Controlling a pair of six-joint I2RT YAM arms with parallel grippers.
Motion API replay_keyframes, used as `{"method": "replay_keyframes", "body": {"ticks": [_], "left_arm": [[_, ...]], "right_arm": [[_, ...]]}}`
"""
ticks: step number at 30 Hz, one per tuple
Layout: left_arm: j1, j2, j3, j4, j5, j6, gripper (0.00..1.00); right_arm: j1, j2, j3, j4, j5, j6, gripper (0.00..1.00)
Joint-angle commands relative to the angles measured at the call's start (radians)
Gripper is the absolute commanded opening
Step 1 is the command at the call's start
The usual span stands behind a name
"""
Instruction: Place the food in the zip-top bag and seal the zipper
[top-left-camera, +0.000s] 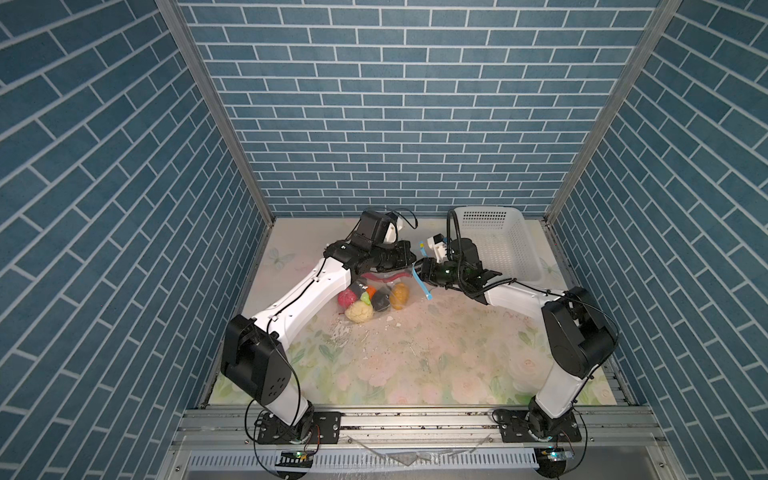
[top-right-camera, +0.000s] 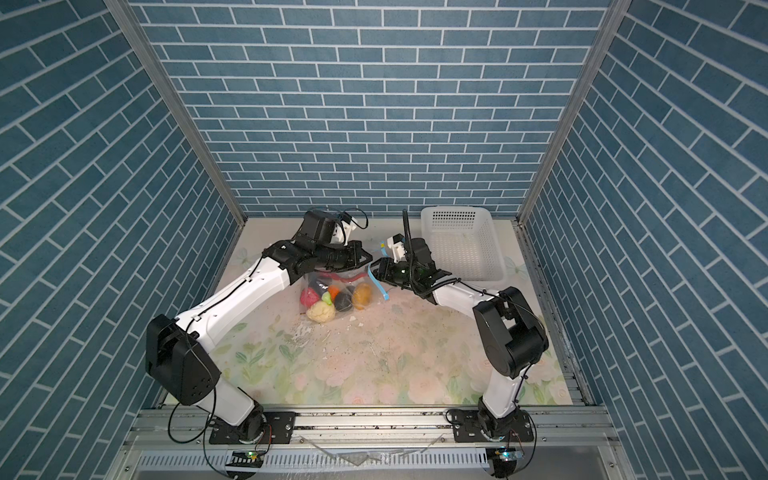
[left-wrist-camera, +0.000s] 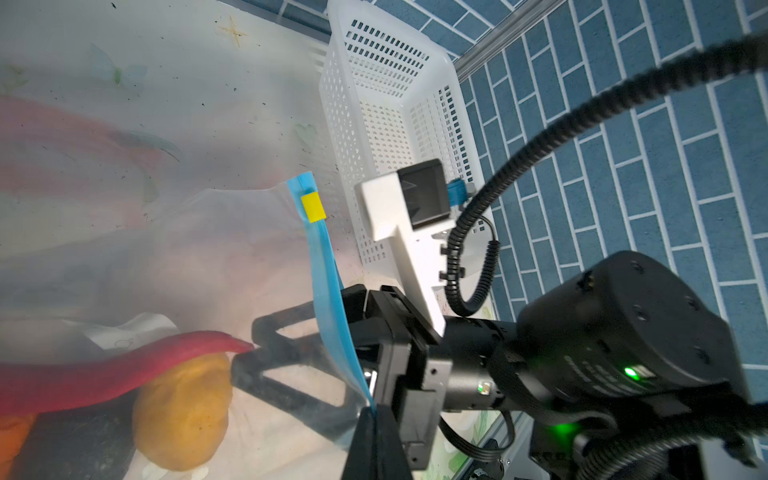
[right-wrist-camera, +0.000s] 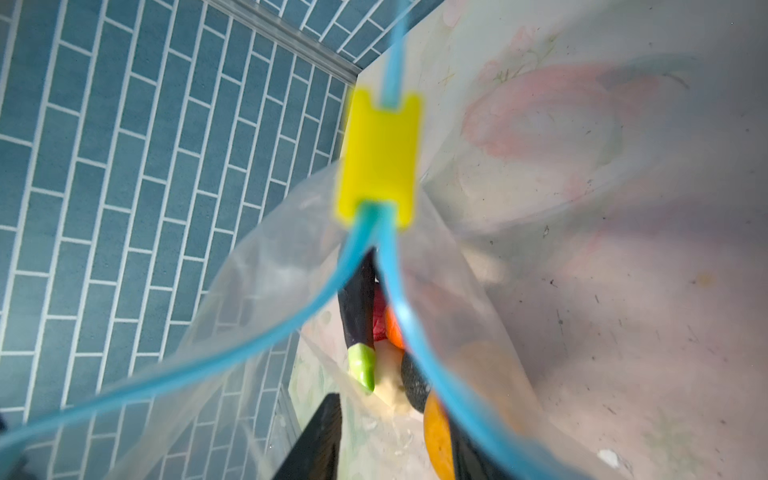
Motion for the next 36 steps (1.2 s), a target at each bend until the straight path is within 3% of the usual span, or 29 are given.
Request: {"method": "replay_keyframes", "body": {"ticks": [1, 7, 14, 23, 30, 36], "left_arm": [[0.014, -0.022, -0.007, 0.008, -0.007, 0.009, 0.03], [0.021, -0.011, 0.002, 0.009, 0.005, 0.008, 0.03], [0.024, -0.01, 0.003, 0.011, 0.006, 0.007, 0.03], [0.026, -0.005, 0.002, 0.009, 0.006, 0.007, 0.03], [0.027, -0.005, 0.001, 0.007, 0.007, 0.007, 0.04], [0.027, -0.004, 0.001, 0.008, 0.006, 0.006, 0.04]], "right_arm": [[-0.006, -0.095, 0.073, -0.25, 0.096, -0.174, 0.49], [-0.005, -0.184, 0.117, -0.476, 0.199, -0.285, 0.5], [-0.034, -0.226, 0.099, -0.595, 0.305, -0.234, 0.49], [-0.095, -0.15, 0.052, -0.481, 0.201, -0.113, 0.49], [-0.096, -0.093, 0.049, -0.429, 0.147, -0.08, 0.32], [-0.096, -0.069, 0.044, -0.43, 0.144, -0.081, 0.32]]}}
